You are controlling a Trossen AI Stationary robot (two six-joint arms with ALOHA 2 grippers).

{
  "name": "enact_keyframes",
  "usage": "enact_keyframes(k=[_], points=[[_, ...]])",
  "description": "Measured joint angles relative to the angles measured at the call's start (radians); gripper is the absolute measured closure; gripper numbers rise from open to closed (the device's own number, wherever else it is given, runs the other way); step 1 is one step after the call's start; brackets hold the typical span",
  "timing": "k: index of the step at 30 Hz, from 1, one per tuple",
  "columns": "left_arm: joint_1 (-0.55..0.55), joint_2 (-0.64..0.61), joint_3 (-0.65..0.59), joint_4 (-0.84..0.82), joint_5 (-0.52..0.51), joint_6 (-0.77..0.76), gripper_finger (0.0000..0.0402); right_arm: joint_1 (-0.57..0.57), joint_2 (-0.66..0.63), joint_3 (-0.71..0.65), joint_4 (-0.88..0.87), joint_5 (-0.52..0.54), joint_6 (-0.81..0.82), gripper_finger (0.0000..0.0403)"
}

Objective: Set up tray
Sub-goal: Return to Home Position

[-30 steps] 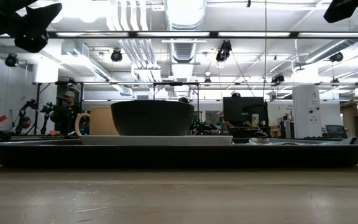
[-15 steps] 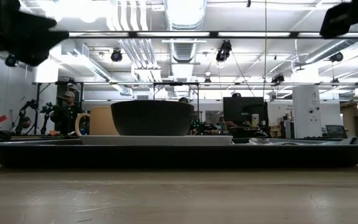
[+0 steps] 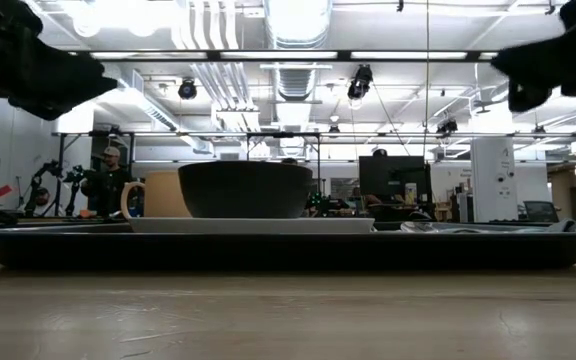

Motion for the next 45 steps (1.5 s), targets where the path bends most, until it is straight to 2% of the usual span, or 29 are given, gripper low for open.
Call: enact_keyframes(k=[3,6,9,11,17,20,29,38,45], points=[[0.0,0.004,-0.001,-0.007,-0.109,-0.001,0.0238,-0.001,0.004,0.0,-0.031,0.082,0.04,0.034],[0.0,0.008,0.0,-0.022,-0.219,-0.028,0.0238,-0.002,0.008,0.001,-0.031,0.112,0.037,0.0337],[0.0,0.008,-0.001,-0.03,-0.283,-0.032,0.0238,-0.002,0.021,0.002,-0.031,0.181,0.028,0.0333],[0.0,0.008,-0.001,-0.034,-0.307,-0.035,0.0238,-0.002,0.04,0.002,-0.031,0.276,0.042,0.0331],[0.0,0.019,-0.001,-0.039,-0.336,-0.044,0.0238,-0.002,0.15,0.002,-0.059,0.663,0.219,0.0325],[0.0,0.038,-0.001,-0.039,-0.337,-0.064,0.0238,-0.002,0.227,0.002,-0.073,0.752,0.264,0.0327],[0.0,0.104,0.001,-0.044,-0.363,-0.073,0.0238,-0.002,0.398,0.002,-0.073,0.755,0.263,0.0332],[0.0,0.122,0.0,-0.043,-0.362,-0.073,0.0238,-0.002,0.435,0.002,-0.073,0.753,0.259,0.0321],[0.0,0.122,0.0,-0.043,-0.362,-0.073,0.0238,-0.002,0.435,0.002,-0.071,0.751,0.257,0.033]])
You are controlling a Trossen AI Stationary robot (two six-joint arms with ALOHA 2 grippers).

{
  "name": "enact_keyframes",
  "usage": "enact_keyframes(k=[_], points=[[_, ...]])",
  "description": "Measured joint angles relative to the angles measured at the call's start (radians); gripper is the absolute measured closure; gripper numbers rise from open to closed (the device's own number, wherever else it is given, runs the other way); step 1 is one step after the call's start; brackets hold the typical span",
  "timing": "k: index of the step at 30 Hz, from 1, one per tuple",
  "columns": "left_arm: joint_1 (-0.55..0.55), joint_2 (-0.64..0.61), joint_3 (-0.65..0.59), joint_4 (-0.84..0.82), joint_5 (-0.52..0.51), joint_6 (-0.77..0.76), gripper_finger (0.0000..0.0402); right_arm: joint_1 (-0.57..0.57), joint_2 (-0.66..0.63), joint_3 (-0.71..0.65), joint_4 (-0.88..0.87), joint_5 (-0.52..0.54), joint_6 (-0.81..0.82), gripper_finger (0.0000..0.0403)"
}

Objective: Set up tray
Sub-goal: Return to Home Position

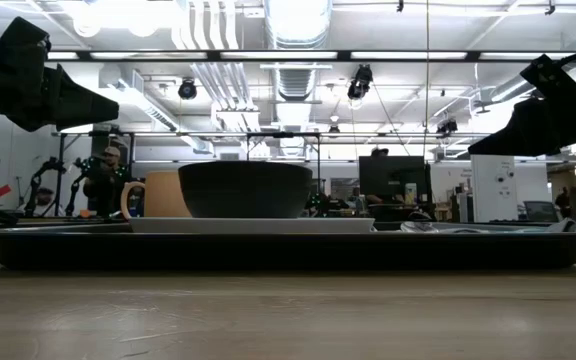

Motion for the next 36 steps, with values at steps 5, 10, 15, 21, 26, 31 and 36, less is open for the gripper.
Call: enact_keyframes(k=[5,10,15,21,26,31,36], points=[[0.0,0.0,0.0,0.0,0.001,0.0,0.0238,0.0,0.0,0.0,0.001,-0.001,0.001,0.0335],[0.0,0.0,0.0,0.0,0.001,0.0,0.0238,0.0,0.0,0.0,0.002,-0.001,0.001,0.0328],[0.0,0.002,0.0,0.0,0.001,0.0,0.0238,0.0,0.0,0.0,0.003,0.0,0.002,0.0321],[0.0,0.006,0.0,0.0,0.002,0.0,0.0238,0.0,0.0,0.0,0.004,0.0,0.002,0.032],[0.0,0.006,0.0,0.0,0.002,0.0,0.0238,0.0,0.0,0.0,0.004,0.0,0.001,0.0329],[0.0,0.006,0.0,0.0,0.002,0.0,0.0238,0.0,0.0,0.0,0.004,0.0,0.001,0.0335],[0.0,0.006,0.0,0.0,0.002,0.0,0.0238,0.0,0.0,0.0,0.004,0.0,0.001,0.0332]])
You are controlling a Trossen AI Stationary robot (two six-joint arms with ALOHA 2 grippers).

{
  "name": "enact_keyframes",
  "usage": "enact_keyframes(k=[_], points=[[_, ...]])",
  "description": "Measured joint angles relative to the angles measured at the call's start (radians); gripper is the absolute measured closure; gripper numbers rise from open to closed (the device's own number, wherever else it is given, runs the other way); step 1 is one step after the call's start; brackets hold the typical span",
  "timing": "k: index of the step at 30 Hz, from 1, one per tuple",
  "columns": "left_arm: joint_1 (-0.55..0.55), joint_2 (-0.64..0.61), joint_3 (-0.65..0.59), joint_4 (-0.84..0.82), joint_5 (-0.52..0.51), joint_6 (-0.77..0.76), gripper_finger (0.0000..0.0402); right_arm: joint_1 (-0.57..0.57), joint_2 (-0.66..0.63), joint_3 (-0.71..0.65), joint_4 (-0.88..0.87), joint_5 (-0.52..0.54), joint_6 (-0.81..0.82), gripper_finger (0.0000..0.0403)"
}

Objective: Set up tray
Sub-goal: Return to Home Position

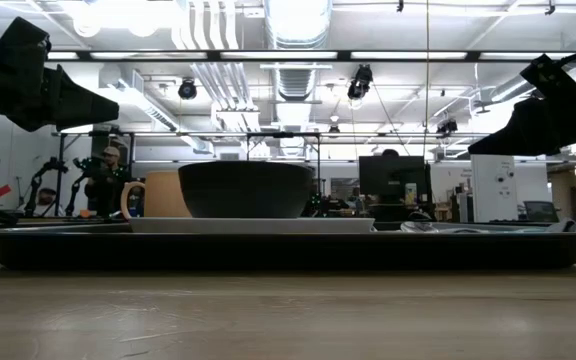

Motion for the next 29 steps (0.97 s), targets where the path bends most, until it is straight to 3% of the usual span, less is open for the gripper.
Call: enact_keyframes(k=[12,29], points=[[0.0,0.0,0.0,0.0,0.0,0.0,0.0238,0.0,0.0,0.0,0.0,0.0,-0.001,0.0318],[0.0,0.0,0.0,0.0,0.0,0.0,0.0238,0.0,0.0,0.0,0.0,0.0,0.002,0.0331]])
